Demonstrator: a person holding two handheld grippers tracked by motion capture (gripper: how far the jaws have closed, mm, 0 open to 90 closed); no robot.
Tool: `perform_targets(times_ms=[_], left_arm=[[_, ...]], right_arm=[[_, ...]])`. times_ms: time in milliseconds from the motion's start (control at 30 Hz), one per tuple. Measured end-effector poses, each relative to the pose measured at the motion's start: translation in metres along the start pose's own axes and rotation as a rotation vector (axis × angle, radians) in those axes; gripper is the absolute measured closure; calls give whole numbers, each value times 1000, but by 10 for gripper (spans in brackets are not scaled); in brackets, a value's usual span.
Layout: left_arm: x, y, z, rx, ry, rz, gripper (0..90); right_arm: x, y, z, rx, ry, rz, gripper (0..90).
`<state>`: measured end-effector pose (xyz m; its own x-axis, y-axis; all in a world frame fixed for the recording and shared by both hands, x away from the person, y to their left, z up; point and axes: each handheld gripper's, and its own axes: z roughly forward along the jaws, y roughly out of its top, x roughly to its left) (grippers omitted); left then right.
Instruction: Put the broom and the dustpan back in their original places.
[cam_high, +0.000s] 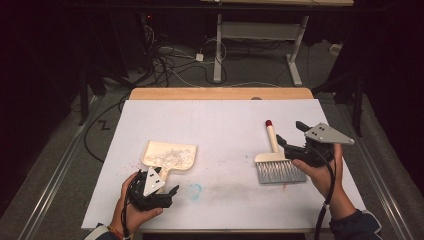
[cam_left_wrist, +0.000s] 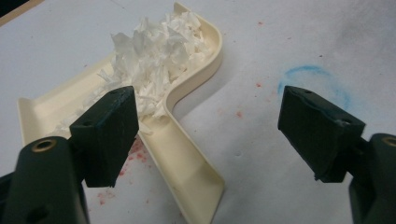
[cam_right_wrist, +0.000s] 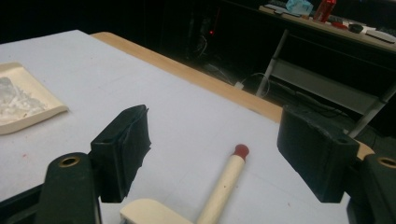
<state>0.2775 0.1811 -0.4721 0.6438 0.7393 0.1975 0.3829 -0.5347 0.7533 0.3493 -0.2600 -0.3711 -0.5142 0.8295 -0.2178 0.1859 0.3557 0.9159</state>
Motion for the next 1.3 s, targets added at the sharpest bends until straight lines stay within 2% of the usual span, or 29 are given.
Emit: perform_targets(times_ms=[400, 767, 900, 933, 967, 1167, 1233, 1300], left_arm=[[-1, 0, 0, 12, -2, 9, 198], [-1, 1, 1, 11, 2, 33, 198], [-2, 1, 2, 15, -2, 35, 198], [-3, 0, 2, 22, -7, 25, 198], [-2, 1, 2, 18, -3, 37, 198], [-2, 1, 2, 18, -1, 39, 198], [-3, 0, 2, 23, -6, 28, 198], [-2, 0, 2, 19, -2, 38, 198]], right_arm=[[9, -3, -18, -3, 17, -35, 262], [8, -12, -31, 7, 13, -52, 261], [6, -15, -34, 8, 22, -57, 262], [6, -16, -35, 8, 27, -59, 261], [7, -17, -36, 12, 26, -63, 262], [8, -21, -42, 14, 29, -71, 261], [8, -23, -45, 11, 26, -79, 261], [8, -25, -46, 12, 29, -81, 261]])
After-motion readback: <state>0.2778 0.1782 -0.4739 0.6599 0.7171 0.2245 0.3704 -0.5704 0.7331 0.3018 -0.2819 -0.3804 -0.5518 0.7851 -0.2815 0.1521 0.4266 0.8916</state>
